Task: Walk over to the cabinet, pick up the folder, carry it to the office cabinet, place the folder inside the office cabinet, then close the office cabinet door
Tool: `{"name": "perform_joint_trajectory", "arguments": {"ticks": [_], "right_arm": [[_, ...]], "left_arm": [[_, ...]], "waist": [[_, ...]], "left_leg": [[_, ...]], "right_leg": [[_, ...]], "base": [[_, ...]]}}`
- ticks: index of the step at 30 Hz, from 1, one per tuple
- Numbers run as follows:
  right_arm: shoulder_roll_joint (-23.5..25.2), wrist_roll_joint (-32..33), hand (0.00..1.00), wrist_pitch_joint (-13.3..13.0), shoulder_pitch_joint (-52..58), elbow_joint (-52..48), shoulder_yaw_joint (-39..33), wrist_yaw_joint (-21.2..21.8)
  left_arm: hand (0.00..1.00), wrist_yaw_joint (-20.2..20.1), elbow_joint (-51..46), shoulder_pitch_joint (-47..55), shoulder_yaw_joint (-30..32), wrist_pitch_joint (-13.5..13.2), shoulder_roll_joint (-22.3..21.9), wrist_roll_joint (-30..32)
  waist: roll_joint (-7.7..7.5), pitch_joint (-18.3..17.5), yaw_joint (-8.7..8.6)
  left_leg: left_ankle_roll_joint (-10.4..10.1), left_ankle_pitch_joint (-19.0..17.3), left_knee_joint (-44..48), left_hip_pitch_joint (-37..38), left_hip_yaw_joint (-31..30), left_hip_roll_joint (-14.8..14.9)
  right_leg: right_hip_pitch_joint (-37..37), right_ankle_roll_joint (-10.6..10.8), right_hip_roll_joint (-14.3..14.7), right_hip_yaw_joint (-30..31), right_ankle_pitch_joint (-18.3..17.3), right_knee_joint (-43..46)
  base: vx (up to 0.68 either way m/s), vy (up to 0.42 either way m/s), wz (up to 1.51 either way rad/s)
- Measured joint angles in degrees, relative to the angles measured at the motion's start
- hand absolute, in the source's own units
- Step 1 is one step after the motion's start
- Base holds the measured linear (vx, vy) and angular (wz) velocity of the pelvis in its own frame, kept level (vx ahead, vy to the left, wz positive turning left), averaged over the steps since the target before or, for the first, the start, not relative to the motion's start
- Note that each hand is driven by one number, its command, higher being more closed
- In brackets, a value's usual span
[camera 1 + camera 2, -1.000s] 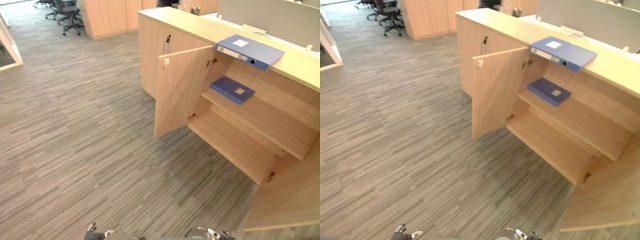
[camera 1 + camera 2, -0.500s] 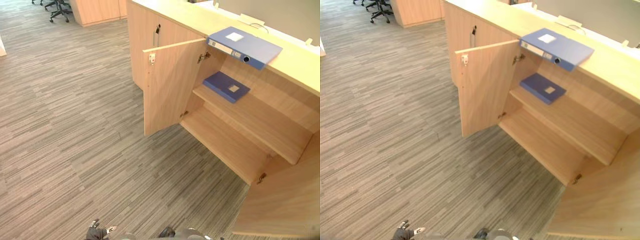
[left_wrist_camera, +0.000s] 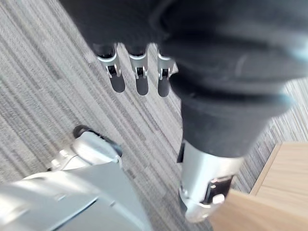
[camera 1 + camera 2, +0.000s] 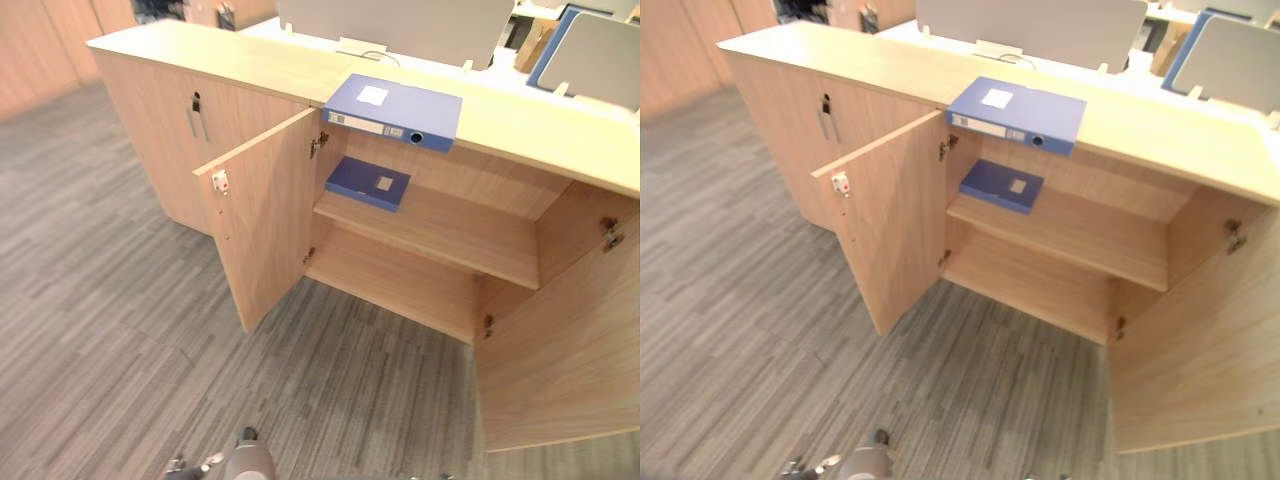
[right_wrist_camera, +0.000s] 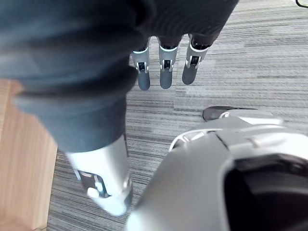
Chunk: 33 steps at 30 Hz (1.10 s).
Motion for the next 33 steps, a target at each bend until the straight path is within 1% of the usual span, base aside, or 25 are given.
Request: {"name": "perform_joint_trajectory", "arguments": {"ticks": [1,3,4,5,6,7,9,10,11,12,13,14,15,16,17,18,19,20,21,22,23,24,28,31,33], "right_arm": [[0.0,0.0,0.0,0.0,-0.1,0.0,-0.4,0.1],[0.1,-0.4,0.0,0.1,-0.1,0.0,-1.6,0.6],[0.1,-1.1,0.0,0.1,-0.1,-0.3,-2.7,0.9],[0.1,-1.2,0.0,0.1,-0.1,-0.4,-2.9,0.9],[-0.2,-2.1,0.0,0.2,-0.1,-0.7,-3.2,1.0],[-0.9,-2.2,0.0,0.3,0.2,-0.9,-3.2,1.4],[-1.2,-2.1,0.0,0.2,0.9,-1.2,-3.3,1.7],[-1.4,-2.0,0.0,0.3,1.9,-2.4,-3.2,1.8],[-1.4,-2.0,0.0,0.3,2.3,-2.7,-3.1,1.8],[-1.5,-2.0,0.0,0.3,2.8,-3.2,-2.9,1.8],[-1.6,-2.0,0.0,0.3,2.7,-3.2,-2.7,1.8],[-1.6,-2.0,0.0,0.3,2.4,-3.2,-2.1,1.8],[-1.8,-2.0,0.0,0.2,2.2,-3.2,-1.5,1.9],[-1.9,-2.0,0.0,0.2,2.0,-3.1,-1.2,1.9],[-1.9,-2.1,0.0,0.2,1.0,-3.0,-0.2,1.9],[-1.9,-2.1,0.0,0.2,0.0,-3.0,0.4,1.9],[-2.0,-2.0,0.0,0.2,-0.6,-3.0,1.1,1.9],[-2.0,-2.1,0.0,0.1,-1.1,-3.1,2.1,1.9],[-1.7,-2.1,0.0,0.1,-1.5,-3.1,2.5,1.9],[-2.1,-2.2,0.0,0.2,-1.3,-2.7,2.4,1.9],[-2.6,-2.2,0.0,0.2,-1.4,-2.5,2.2,1.9],[-3.1,-2.2,0.0,0.1,-1.7,-2.6,2.1,1.9],[-3.0,-2.4,0.0,0.2,-1.8,-1.4,1.2,1.8],[-2.8,-4.3,0.0,0.2,-1.6,-0.9,-0.1,1.8],[-2.7,-4.2,0.0,0.2,-1.2,-0.9,-0.4,1.8]], "left_arm": [[0.0,0.0,0.2,-0.1,0.1,0.0,0.2,0.0],[0.0,-0.1,1.6,0.2,1.3,0.1,0.3,0.0],[0.0,-0.1,2.4,0.6,1.8,0.1,0.2,0.1],[0.0,-0.1,2.5,0.7,1.8,0.2,0.2,0.1],[0.0,-0.4,2.5,1.4,1.7,0.3,0.1,0.3],[0.0,-0.5,2.5,2.3,1.6,0.3,-0.3,0.6],[0.0,-0.6,2.5,2.7,0.8,0.4,-0.5,1.4],[0.0,-0.9,2.5,2.8,0.3,0.4,-0.5,2.5],[0.0,-1.0,2.5,2.8,-0.1,0.4,-0.4,2.6],[0.0,-1.3,2.4,2.8,-0.4,0.4,-0.5,3.0],[0.0,-1.4,2.3,2.7,-0.4,0.4,-0.5,3.4],[0.0,-1.5,2.3,2.4,-0.5,0.4,-0.2,4.2],[0.0,-1.6,2.1,2.0,-0.7,0.4,0.1,4.5],[0.0,-1.6,2.0,1.8,-0.8,0.4,0.1,4.5],[0.0,-1.6,1.4,1.1,-1.4,0.4,0.5,4.5],[0.0,-1.6,1.3,0.4,-2.0,0.4,0.9,4.5],[0.0,-1.6,1.3,-0.1,-2.5,0.4,1.0,4.5],[0.0,-1.6,1.3,-0.8,-3.1,0.3,0.9,4.6],[0.0,-1.7,1.2,-1.4,-3.8,0.3,1.1,4.6],[0.0,-1.9,1.3,-1.9,-3.5,0.4,0.8,4.7],[0.0,-2.1,1.1,-1.8,-4.1,0.2,0.2,4.8],[0.0,-2.1,1.1,-2.0,-4.1,0.1,-0.4,4.8],[0.0,-2.4,1.1,-2.3,-2.4,0.1,-0.9,5.4],[0.0,-2.6,1.1,-2.2,-1.0,0.4,-1.3,5.6],[0.0,-2.7,1.1,-2.2,-1.1,0.6,-1.3,5.8]], "waist": [[-0.12,-0.1,0.08],[-0.27,-0.8,0.4],[-0.35,-1.1,1.01],[-0.35,-1.1,1.11],[-0.53,-1.4,1.58],[-0.25,-2.3,1.58],[0.13,-2.5,1.43],[0.12,-2.5,0.67],[0.2,-2.6,0.24],[0.85,-2.9,-0.41],[0.95,-3.0,-0.41],[1.13,-3.0,-0.53],[1.59,-3.0,-0.73],[1.65,-2.9,-0.74],[1.98,-2.0,-1.04],[2.38,-1.3,-1.45],[2.43,-0.8,-1.49],[1.85,0.2,-1.51],[0.18,0.8,-1.51],[0.14,1.6,-1.65],[1.06,1.6,-1.39],[1.78,2.1,-1.65],[1.87,2.4,-1.6],[2.2,2.0,-1.58],[2.32,1.6,-1.71]], "left_leg": [[0.4,-0.2,0.1,0.1,0.6,-0.6],[2.4,-0.7,-2.0,3.1,3.7,-2.5],[3.4,-0.9,-3.5,4.9,6.0,-3.3],[3.6,-0.9,-3.9,5.3,6.6,-3.5],[4.3,-1.0,-5.6,7.0,9.0,-4.5],[5.5,-1.0,-7.9,8.8,11.5,-5.8],[6.0,-1.2,-9.8,10.6,12.2,-7.0],[7.0,-1.3,-11.9,13.2,12.8,-8.6],[7.3,-1.4,-12.5,14.0,13.0,-9.0],[7.4,-1.1,-13.5,15.2,14.1,-9.2],[7.7,-1.0,-14.0,15.9,14.7,-9.2],[8.4,-0.6,-15.3,17.1,15.9,-8.9],[8.9,-0.2,-16.5,18.2,17.0,-7.8],[8.9,-0.1,-16.7,18.4,17.2,-7.5],[9.3,-0.6,-17.3,19.4,17.9,-5.7],[8.8,-1.2,-17.5,20.4,18.2,-3.7],[8.4,-1.6,-17.5,21.1,18.2,-3.1],[7.9,-2.6,-17.5,22.5,18.3,-2.6],[7.3,-3.3,-17.4,23.6,18.3,-3.6],[6.9,-3.6,-17.4,24.7,17.9,-3.8],[6.7,-3.7,-16.9,24.7,16.7,-3.4],[6.0,-4.0,-16.3,24.4,15.7,-2.6],[5.2,-4.2,-17.7,24.6,14.8,-0.5],[4.4,-5.2,-18.5,24.5,14.6,1.1],[4.1,-6.1,-18.2,24.3,14.2,1.5]], "right_leg": [[-0.2,0.3,-0.7,0.1,1.7,-0.1],[-0.4,0.6,-3.4,0.8,6.8,-0.6],[-1.1,0.6,-5.1,2.4,8.0,-0.3],[-1.3,0.5,-5.5,2.9,8.1,-0.1],[-3.2,0.5,-7.6,5.5,8.2,1.7],[-6.5,0.5,-10.0,8.3,8.2,5.7],[-9.2,0.4,-12.1,8.9,8.2,10.3],[-11.4,-0.6,-14.8,7.7,8.7,15.2],[-11.6,-1.4,-15.7,6.5,9.1,16.5],[-12.1,-4.1,-17.2,2.6,10.0,18.2],[-12.2,-5.7,-17.7,0.2,10.2,18.8],[-12.7,-8.0,-18.5,-4.2,10.3,19.5],[-13.6,-6.5,-17.8,-7.2,8.8,20.8],[-13.9,-5.6,-17.2,-7.4,7.8,21.3],[-15.9,-4.2,-13.5,-7.6,2.1,24.3],[-18.5,-3.8,-9.0,-7.6,-2.8,27.5],[-19.6,-4.2,-7.0,-7.7,-4.1,28.8],[-21.8,-4.8,-4.1,-7.9,-4.8,29.2],[-22.6,-5.9,-2.8,-7.9,-4.1,24.2],[-21.7,-8.4,-2.5,-8.2,-4.5,24.4],[-20.9,-8.3,-1.3,-8.8,-4.9,23.6],[-20.8,-8.6,-0.6,-9.1,-5.9,23.9],[-19.9,-8.7,1.9,-10.4,-7.2,22.7],[-19.3,-7.9,3.8,-11.4,-7.8,20.7],[-18.7,-7.5,4.2,-12.2,-8.0,20.1]], "base": [[0.29,0.306,-0.21],[0.26,0.323,-0.56],[0.19,0.259,-0.67],[0.14,0.247,-0.78],[0.11,0.28,-0.91],[0.08,0.265,-0.96],[0.04,0.164,-0.55],[0.04,0.12,-0.34],[0.08,0.175,-0.39],[0.07,0.143,-0.31],[0.08,0.17,-0.55],[0.06,0.115,-0.67],[0.06,0.085,-0.6],[0.06,-0.003,-0.58],[0.05,-0.13,-0.49],[0.05,-0.173,-0.51],[0.03,-0.249,-0.38],[0.01,-0.268,-0.19],[0.01,-0.27,-0.07],[0.05,-0.228,-0.07],[0.09,-0.171,-0.08],[0.09,-0.151,-0.13],[0.07,-0.096,0.09],[0.08,-0.019,0.07],[0.13,0.002,0.12]]}}
